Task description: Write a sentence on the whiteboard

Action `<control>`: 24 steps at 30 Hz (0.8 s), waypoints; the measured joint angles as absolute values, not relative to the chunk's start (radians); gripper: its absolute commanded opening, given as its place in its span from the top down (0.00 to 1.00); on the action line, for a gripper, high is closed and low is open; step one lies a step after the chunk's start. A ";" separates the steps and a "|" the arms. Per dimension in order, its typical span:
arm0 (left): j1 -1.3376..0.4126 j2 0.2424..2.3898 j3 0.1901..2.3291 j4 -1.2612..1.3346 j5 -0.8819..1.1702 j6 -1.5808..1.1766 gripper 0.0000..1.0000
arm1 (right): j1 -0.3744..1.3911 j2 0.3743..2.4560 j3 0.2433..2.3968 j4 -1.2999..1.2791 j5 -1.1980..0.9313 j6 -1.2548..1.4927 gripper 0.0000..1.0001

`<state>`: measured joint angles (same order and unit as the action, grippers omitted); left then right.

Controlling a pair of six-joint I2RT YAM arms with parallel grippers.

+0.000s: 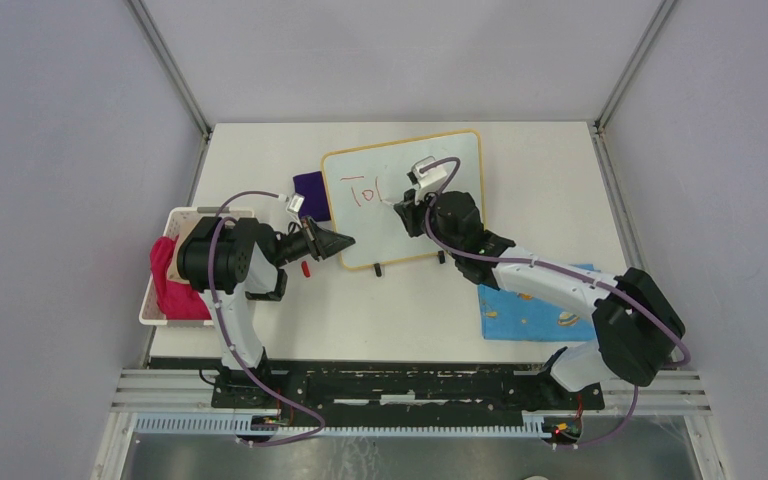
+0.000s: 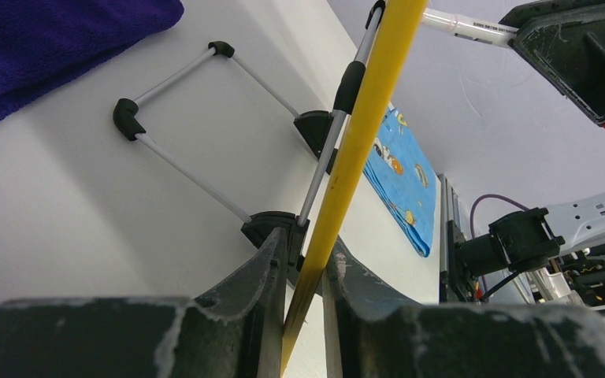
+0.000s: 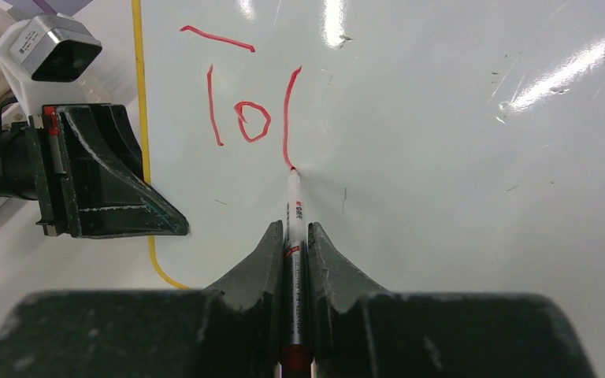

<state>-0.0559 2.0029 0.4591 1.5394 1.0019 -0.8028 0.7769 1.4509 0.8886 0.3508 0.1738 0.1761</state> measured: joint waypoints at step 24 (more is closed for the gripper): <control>-0.056 2.003 0.459 1.539 1.005 -0.803 0.98 | 0.769 1.389 0.888 0.339 0.253 0.146 1.00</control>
<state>-0.0559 2.0029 0.4591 1.5394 1.0046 -0.8028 0.7692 1.3888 0.8879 0.3386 0.2527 0.1459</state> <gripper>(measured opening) 0.269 0.170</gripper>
